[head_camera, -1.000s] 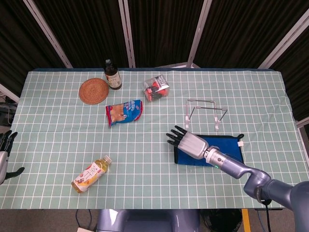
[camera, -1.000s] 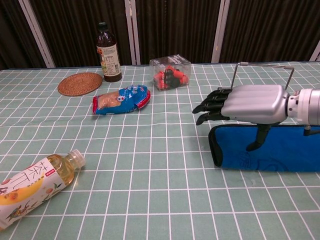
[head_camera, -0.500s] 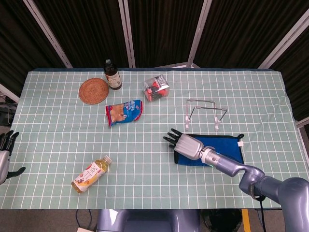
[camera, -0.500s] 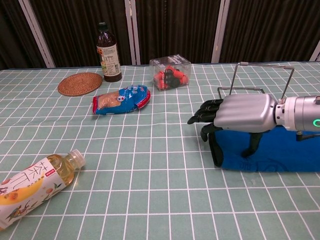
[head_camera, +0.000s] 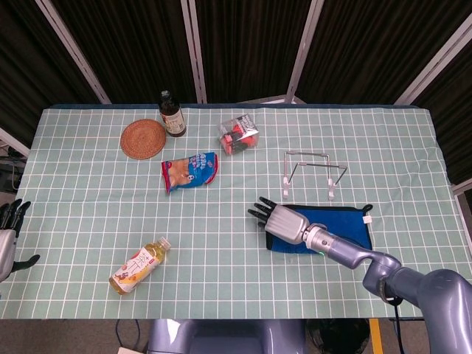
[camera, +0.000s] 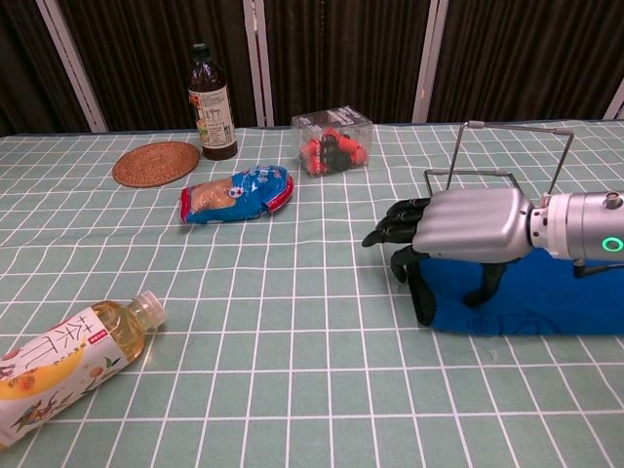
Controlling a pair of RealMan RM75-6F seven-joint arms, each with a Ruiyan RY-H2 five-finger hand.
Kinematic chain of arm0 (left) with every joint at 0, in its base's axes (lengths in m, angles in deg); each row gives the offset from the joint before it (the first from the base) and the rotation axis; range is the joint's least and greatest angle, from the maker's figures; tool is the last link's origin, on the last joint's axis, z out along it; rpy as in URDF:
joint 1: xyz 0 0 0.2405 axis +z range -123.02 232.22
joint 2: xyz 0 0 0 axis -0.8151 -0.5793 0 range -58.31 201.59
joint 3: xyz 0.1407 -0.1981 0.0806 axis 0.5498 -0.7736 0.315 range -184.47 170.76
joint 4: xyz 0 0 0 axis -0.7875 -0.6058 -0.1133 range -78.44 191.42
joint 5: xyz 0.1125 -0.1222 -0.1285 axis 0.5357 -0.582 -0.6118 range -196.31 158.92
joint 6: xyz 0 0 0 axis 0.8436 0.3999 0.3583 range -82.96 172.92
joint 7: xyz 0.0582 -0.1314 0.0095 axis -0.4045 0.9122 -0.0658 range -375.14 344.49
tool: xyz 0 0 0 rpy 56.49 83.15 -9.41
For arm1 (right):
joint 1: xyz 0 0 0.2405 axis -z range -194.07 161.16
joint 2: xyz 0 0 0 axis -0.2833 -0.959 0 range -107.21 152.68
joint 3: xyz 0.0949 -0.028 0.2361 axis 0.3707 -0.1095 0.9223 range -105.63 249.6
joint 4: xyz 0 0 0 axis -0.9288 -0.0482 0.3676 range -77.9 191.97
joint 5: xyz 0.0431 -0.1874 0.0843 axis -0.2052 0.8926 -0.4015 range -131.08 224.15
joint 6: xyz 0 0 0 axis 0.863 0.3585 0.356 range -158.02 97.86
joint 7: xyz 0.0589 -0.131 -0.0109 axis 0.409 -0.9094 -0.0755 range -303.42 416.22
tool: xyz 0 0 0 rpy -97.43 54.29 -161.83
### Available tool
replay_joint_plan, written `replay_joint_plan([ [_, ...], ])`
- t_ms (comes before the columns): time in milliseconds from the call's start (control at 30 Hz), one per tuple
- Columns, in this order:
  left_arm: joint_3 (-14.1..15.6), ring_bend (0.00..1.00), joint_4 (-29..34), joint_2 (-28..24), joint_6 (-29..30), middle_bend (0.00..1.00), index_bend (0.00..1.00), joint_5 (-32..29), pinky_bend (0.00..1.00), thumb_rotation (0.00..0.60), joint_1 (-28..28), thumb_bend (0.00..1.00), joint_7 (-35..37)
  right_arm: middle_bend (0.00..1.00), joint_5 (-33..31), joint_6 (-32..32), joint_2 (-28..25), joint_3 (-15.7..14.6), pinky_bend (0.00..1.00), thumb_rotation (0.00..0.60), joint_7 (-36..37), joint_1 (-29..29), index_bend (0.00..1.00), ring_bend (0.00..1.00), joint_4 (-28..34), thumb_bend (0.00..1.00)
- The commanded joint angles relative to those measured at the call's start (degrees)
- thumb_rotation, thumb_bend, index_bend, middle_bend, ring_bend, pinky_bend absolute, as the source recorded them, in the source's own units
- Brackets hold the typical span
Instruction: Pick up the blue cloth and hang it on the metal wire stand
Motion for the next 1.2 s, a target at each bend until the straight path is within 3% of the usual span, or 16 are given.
replay_joint_plan([
  [33,0.0,0.00,0.0,0.0,-0.1,0.00,0.00,-0.1,0.00,0.600,0.0,0.00,0.1,0.00,-0.2,0.1,0.1,-0.2,0.00,0.600,0.1,0.1,0.33,0.00,-0.1,0.08],
  [733,0.1,0.00,-0.2,0.1,-0.5,0.00,0.00,-0.4,0.00,0.600,-0.3,0.00,0.1,0.00,-0.8,2.8,1.1,-2.3,0.00,0.600,2.5,1.0,0.41,0.00,-3.2,0.11],
  [1200,0.2,0.00,-0.2,0.3,-0.6,0.00,0.00,-0.5,0.00,0.600,-0.5,0.00,-0.3,0.00,-0.6,5.8,1.4,-3.0,0.00,0.600,5.2,1.9,0.41,0.00,-5.1,0.11],
])
